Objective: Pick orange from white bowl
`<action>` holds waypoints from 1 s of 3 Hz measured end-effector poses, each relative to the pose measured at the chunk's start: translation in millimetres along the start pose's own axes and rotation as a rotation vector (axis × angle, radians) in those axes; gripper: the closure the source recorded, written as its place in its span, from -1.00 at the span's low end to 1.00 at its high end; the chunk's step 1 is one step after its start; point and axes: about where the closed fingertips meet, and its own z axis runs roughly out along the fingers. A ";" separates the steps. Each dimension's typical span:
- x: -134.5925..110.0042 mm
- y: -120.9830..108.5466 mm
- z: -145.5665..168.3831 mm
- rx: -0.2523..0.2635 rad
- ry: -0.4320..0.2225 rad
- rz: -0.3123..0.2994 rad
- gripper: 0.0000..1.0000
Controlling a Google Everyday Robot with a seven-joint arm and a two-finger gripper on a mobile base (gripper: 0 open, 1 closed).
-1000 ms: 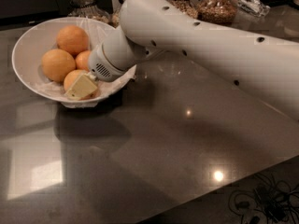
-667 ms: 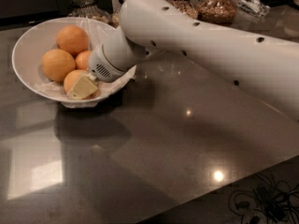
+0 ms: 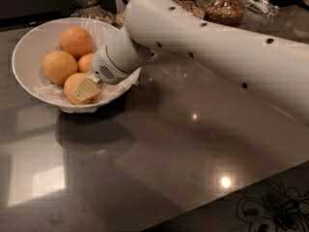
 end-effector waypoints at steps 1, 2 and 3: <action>0.0 0.0 0.0 0.000 0.000 0.000 1.00; 0.0 0.0 0.0 0.000 0.000 0.000 1.00; -5.4 1.4 -8.2 -0.014 -0.039 -0.012 1.00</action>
Offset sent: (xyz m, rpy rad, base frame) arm 0.0000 0.0000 0.0000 0.0000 0.0000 0.0000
